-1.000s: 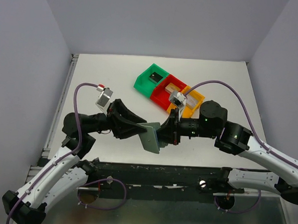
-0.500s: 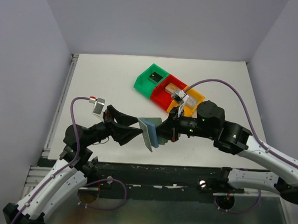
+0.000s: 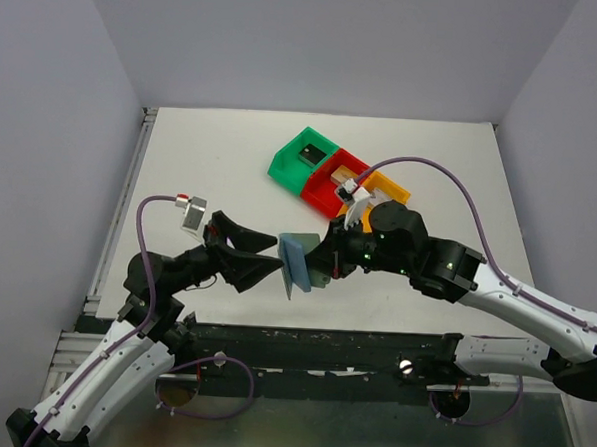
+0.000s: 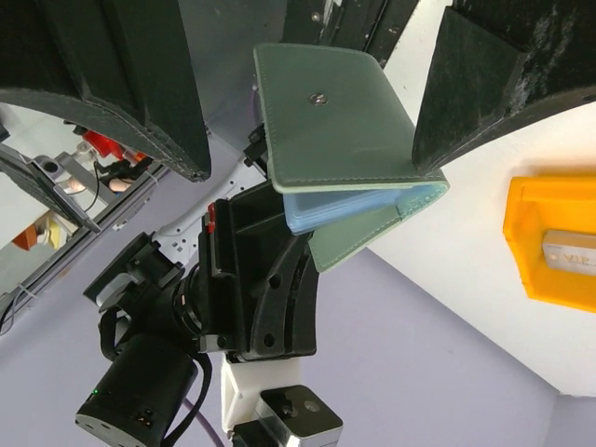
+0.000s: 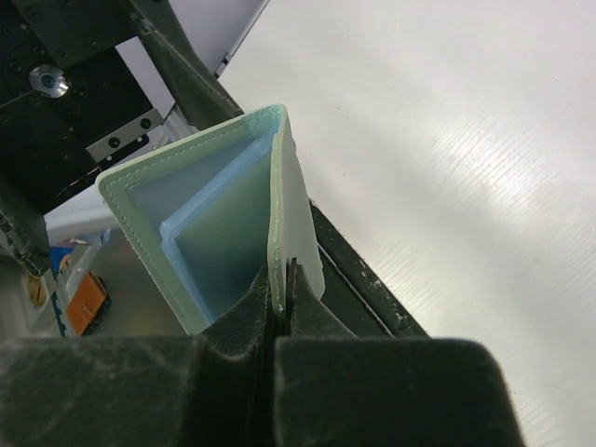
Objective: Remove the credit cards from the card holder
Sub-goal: Open the card holder at the center of the board.
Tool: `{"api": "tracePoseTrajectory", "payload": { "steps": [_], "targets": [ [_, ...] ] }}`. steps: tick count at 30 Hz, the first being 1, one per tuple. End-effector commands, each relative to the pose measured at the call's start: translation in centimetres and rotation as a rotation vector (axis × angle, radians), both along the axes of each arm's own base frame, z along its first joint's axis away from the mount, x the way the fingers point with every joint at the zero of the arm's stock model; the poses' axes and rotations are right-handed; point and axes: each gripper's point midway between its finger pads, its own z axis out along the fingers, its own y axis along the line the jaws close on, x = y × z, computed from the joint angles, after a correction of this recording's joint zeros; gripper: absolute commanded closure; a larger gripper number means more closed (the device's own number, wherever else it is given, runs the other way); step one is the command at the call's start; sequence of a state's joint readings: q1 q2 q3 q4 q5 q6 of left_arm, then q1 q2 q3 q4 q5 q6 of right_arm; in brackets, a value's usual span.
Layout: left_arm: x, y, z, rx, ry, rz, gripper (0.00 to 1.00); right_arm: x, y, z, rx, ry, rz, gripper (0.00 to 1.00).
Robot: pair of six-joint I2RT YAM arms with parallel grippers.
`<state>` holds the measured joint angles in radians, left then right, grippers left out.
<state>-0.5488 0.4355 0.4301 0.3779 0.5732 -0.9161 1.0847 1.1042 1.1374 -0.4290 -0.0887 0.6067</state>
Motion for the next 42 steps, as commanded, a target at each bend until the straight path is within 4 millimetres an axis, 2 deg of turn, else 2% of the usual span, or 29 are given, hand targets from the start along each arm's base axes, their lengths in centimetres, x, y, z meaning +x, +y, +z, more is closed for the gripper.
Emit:
{"api": "tracePoseTrajectory", "payload": {
  "steps": [1, 10, 14, 15, 18, 24, 28, 32, 37, 42],
  "targets": [
    [-0.2, -0.1, 0.0, 0.022, -0.019, -0.015, 0.04, 1.0, -0.4, 0.1, -0.024, 0.017, -0.077, 1.00],
    [1.1, 0.1, -1.9, 0.136, 0.023, 0.054, 0.26, 1.6, -0.6, 0.0, -0.041, 0.025, -0.119, 1.00],
    [1.1, -0.1, -2.1, 0.150, 0.020, 0.046, 0.43, 1.6, -0.1, 0.1, -0.021, 0.032, -0.113, 1.00],
    [1.0, -0.1, -2.0, 0.150, 0.016, 0.044, 0.46, 1.1, 0.2, 0.1, -0.012, 0.040, -0.083, 1.00],
    [1.0, 0.0, -1.9, 0.156, 0.004, 0.047, 0.46, 1.0, 0.4, 0.1, 0.004, 0.047, -0.077, 1.00],
    [0.4, 0.4, -1.4, 0.169, -0.023, 0.051, 0.35, 1.1, 0.3, 0.2, 0.074, 0.072, -0.074, 1.00],
    [0.1, 0.6, -1.7, 0.178, -0.024, 0.053, 0.35, 1.1, 0.1, 0.3, 0.128, 0.097, -0.081, 0.99],
    [-0.3, 0.8, -2.2, 0.175, -0.023, 0.051, 0.40, 1.2, -0.2, 0.4, 0.183, 0.116, -0.087, 1.00],
    [-0.4, 0.9, -2.9, 0.184, -0.015, 0.049, 0.53, 0.9, 0.0, 0.4, 0.223, 0.140, -0.078, 1.00],
    [-0.5, 0.9, -3.3, 0.191, -0.011, 0.047, 0.57, 0.7, 0.4, 0.6, 0.286, 0.163, -0.055, 1.00]
  ]
}}
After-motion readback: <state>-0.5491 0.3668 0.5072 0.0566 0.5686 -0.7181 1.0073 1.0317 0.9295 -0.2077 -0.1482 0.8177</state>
